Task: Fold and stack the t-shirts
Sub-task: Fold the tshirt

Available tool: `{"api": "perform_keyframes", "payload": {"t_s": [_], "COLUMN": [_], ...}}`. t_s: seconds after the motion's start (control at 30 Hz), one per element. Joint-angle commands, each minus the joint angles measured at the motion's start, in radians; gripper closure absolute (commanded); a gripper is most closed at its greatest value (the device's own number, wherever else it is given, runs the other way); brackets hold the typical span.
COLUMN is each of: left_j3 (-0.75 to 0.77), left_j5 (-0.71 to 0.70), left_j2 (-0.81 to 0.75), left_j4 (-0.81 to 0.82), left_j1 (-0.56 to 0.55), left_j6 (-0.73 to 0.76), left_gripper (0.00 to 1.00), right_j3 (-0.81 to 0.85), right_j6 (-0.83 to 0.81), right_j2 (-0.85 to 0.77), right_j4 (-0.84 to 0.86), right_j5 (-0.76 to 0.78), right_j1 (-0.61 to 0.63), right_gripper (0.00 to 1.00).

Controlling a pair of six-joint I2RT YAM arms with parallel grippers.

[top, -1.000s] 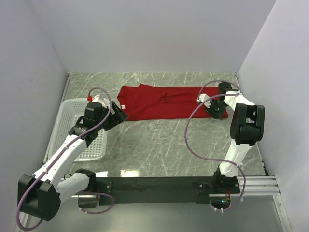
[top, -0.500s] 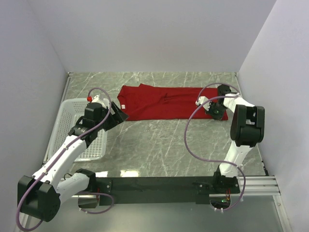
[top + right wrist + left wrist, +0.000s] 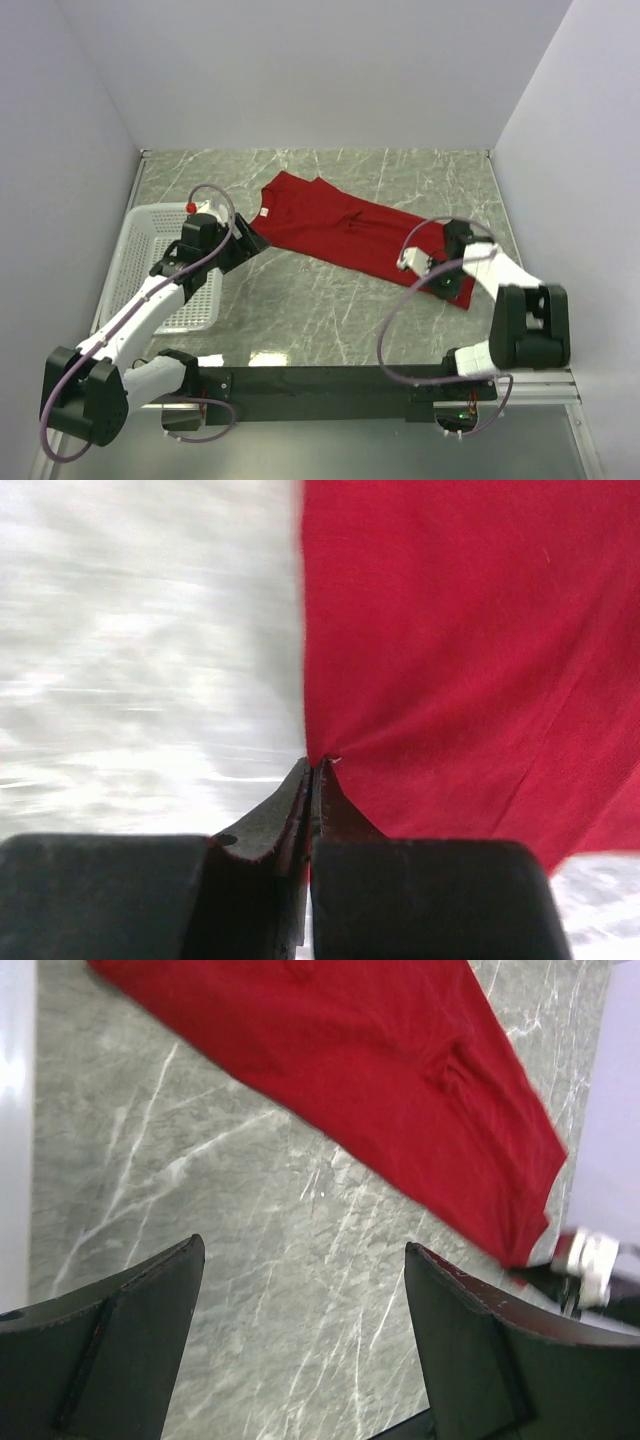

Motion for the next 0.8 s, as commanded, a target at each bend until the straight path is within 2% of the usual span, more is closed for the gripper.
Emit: {"api": "perform_keyframes", "payload": {"t_s": [0.0, 0.13, 0.2, 0.37, 0.5, 0.77], "left_j3": [-0.013, 0.001, 0.008, 0.025, 0.041, 0.065], "left_j5": [0.046, 0.067, 0.076, 0.099, 0.106, 0.101], "left_j2": [0.040, 0.090, 0.118, 0.179, 0.213, 0.229], "left_j4": [0.096, 0.126, 0.135, 0.149, 0.153, 0.124], "left_j1": [0.000, -0.002, 0.000, -0.002, -0.002, -0.002], "left_j6": [-0.034, -0.043, -0.045, -0.056, -0.065, -0.054], "left_gripper": [0.14, 0.14, 0.15, 0.15, 0.15, 0.15], "right_j3": [-0.110, -0.178, -0.157, -0.090, -0.025, 0.201], "right_j6": [0.094, 0.298, 0.376, 0.537, 0.596, 0.737], "right_j2": [-0.157, -0.297, -0.315, -0.245, -0.205, 0.026], "right_j4": [-0.122, -0.130, -0.133, -0.177, -0.156, -0.157], "right_j5": [-0.030, -0.039, -0.051, -0.131, -0.126, -0.218], "right_j1": [0.114, 0.298, 0.373, 0.514, 0.695, 0.847], "right_gripper": [1.00, 1.00, 1.00, 1.00, 1.00, 1.00]}}
